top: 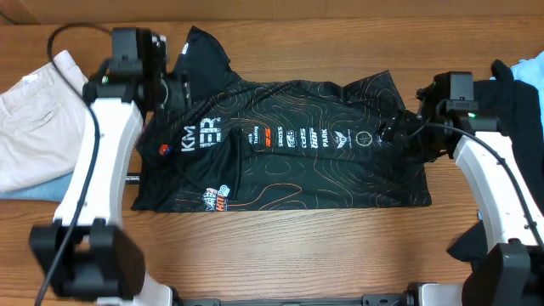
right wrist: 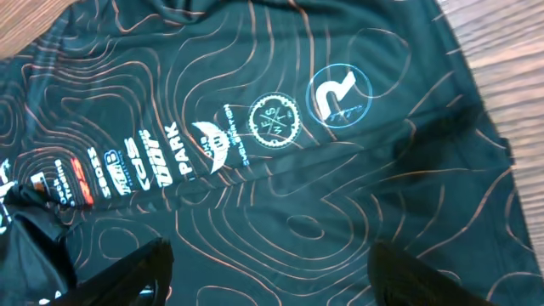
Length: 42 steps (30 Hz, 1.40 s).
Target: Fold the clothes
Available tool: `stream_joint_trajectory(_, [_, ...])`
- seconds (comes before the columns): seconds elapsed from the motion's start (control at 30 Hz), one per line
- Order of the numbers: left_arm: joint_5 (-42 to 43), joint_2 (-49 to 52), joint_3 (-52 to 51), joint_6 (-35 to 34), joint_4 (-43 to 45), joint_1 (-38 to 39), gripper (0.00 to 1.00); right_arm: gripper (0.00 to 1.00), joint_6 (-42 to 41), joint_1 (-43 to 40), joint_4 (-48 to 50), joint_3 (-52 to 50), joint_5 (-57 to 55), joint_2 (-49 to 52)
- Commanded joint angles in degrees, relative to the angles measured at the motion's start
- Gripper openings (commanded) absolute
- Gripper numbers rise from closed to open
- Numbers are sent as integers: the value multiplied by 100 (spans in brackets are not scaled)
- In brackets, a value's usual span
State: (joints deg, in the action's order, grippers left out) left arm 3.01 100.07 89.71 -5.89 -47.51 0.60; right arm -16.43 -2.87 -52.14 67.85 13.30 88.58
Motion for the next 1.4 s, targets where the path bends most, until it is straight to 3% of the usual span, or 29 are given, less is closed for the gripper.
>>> stream_joint_trajectory(0.0, [155,793,706,614,26,-101,75,77,46,-2,-31,13,28,-125])
stream_joint_trajectory(0.43, [505,2955,2262,793,866,-758,72,77,162,-9,-575,13,-76,-125])
stream_joint_trajectory(1.1, [1364,4192,2393,813,1453,-800,72,77,146,-9,-605,13,-74,-125])
stream_joint_trajectory(1.27, [1502,4214,2391,734,1180,-752,63,77,146,-9,-601,13,-76,-125])
stream_joint_trajectory(1.37, [1453,4214,2391,734,887,-732,49,77,146,-9,-564,13,-76,-125])
